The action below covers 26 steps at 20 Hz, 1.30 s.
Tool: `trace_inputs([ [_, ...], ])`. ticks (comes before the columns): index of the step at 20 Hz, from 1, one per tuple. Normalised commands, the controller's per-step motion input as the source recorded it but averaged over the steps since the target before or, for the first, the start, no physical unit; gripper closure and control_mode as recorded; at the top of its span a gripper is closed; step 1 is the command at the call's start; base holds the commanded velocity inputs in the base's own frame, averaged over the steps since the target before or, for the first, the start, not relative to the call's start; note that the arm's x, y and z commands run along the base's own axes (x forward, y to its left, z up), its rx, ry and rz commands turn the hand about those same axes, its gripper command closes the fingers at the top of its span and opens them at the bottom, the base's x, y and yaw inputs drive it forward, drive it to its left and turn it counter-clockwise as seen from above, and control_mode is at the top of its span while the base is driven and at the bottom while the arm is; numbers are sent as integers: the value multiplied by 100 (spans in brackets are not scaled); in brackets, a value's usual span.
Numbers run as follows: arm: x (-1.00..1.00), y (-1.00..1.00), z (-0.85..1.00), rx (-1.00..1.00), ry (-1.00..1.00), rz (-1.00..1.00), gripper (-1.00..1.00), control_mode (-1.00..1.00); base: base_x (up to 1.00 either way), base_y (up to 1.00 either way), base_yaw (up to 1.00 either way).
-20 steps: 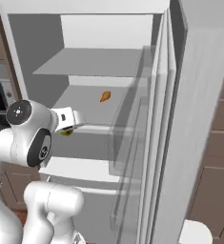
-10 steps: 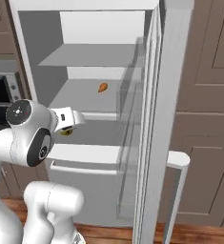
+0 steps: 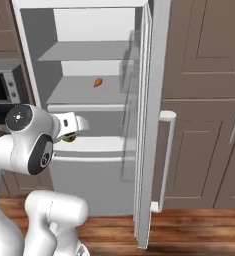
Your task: Pick up the pear and banana from the fridge and place one fruit on each plate on the dining counter.
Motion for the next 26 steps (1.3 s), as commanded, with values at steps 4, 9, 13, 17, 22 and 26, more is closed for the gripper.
trace_inputs([
  [4,0,0,0,0,0,0,100,100,-58,0,-22],
  [9,0,0,0,0,0,0,100,100,-50,6,-23],
  [13,0,0,0,0,0,0,100,100,-39,0,-27],
  [17,0,0,0,0,0,0,100,100,-47,0,-29],
  [22,0,0,0,0,0,0,100,100,-36,0,-35],
  [26,0,0,0,0,0,0,100,100,-20,-2,-35],
])
